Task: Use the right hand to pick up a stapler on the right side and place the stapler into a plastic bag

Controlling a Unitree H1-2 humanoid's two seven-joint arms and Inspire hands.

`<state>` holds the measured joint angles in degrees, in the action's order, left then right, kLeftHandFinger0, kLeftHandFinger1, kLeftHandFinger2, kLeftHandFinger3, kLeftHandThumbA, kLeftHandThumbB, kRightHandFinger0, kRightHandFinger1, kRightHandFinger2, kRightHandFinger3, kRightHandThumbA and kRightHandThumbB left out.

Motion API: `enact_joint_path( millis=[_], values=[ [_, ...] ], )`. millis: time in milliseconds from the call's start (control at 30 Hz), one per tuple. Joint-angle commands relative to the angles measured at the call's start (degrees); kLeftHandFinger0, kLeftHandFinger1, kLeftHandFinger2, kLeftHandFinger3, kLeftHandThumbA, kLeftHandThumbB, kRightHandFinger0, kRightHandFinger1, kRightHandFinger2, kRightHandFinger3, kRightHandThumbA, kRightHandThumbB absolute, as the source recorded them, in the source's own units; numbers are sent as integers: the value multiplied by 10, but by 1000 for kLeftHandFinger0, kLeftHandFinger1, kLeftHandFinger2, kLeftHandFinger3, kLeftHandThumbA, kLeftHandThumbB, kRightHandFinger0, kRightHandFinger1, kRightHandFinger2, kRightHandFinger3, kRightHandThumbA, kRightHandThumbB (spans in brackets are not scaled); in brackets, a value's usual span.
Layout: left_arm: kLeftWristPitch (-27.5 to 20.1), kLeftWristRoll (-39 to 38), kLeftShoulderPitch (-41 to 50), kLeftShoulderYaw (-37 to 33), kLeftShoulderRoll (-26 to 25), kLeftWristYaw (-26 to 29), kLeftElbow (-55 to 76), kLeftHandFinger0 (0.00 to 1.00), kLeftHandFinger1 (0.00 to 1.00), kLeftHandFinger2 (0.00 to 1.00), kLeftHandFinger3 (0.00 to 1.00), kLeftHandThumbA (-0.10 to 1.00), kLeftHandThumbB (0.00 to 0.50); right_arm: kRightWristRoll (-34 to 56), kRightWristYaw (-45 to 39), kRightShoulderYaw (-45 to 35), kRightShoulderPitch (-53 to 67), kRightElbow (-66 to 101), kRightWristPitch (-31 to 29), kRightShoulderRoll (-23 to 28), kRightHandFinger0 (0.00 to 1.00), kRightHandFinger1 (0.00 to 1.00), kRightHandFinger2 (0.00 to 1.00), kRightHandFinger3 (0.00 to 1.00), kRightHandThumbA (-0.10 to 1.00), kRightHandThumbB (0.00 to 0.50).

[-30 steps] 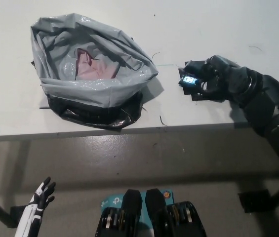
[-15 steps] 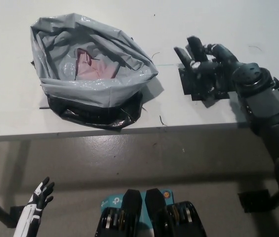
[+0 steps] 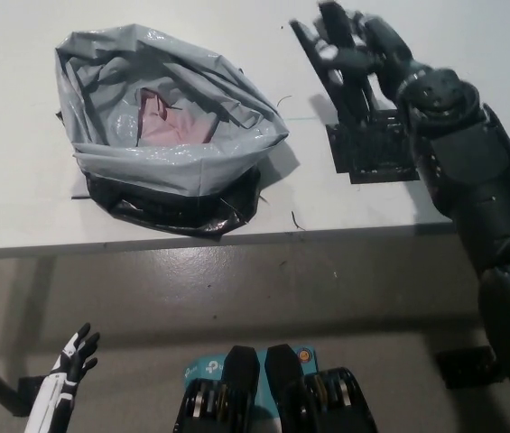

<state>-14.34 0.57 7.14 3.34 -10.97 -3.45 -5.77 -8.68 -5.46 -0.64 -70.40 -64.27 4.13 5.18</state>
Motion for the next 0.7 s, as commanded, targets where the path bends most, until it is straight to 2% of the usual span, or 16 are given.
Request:
enact_joint_path(
  millis=[0, 33, 67, 100, 133, 200, 300, 400, 467, 567, 667],
  values=[
    [-9, 3, 1, -3, -6, -6, 14, 1000, 1000, 1000, 1000, 1000, 106, -10, 13, 26, -80, 38, -2, -21, 498, 575, 912, 664, -100, 142],
    [-8, 3, 2, -3, -6, -6, 15, 1000, 1000, 1000, 1000, 1000, 102, -16, 14, 35, -87, 37, -7, -27, 350, 545, 901, 720, -100, 147],
    [-9, 1, 2, -3, -6, -7, 14, 1000, 1000, 1000, 1000, 1000, 97, -23, 14, 44, -91, 37, -9, -30, 106, 489, 871, 753, -100, 153],
    [-10, 0, 2, -2, -7, -7, 14, 1000, 1000, 1000, 1000, 1000, 97, -33, 15, 59, -99, 36, -9, -35, 21, 499, 876, 805, -100, 157],
    [-10, 2, 2, -2, -7, -6, 14, 1000, 1000, 1000, 1000, 1000, 98, -36, 15, 67, -103, 36, -7, -37, 4, 521, 877, 834, -100, 162],
    [-13, 10, 3, -4, -6, -3, 18, 1000, 1000, 1000, 1000, 1000, 103, -52, 30, 90, -123, 18, -27, -52, 0, 503, 825, 784, -100, 182],
    [-15, 12, 1, -5, -8, -5, 19, 1000, 1000, 1000, 1000, 1000, 104, -55, 43, 103, -143, -10, -41, -71, 16, 501, 819, 761, -100, 184],
    [-12, 17, 0, -6, -8, -3, 26, 1000, 1000, 1000, 1000, 1000, 97, -69, 69, 124, -161, -40, -53, -98, 0, 395, 749, 719, -100, 177],
    [-10, 17, -1, -6, -9, -5, 30, 1000, 1000, 1000, 1000, 1000, 95, -77, 81, 136, -163, -57, -69, -109, 0, 367, 730, 713, -100, 164],
    [-3, 13, 0, -7, -10, -8, 38, 1000, 1000, 1000, 1000, 1000, 94, -90, 103, 156, -163, -78, -92, -118, 0, 291, 663, 681, -100, 171],
    [4, 11, 0, -8, -8, -9, 44, 1000, 1000, 1000, 1000, 1000, 117, -134, 133, 206, -162, -102, -116, -128, 0, 217, 615, 680, -100, 167]
  ],
)
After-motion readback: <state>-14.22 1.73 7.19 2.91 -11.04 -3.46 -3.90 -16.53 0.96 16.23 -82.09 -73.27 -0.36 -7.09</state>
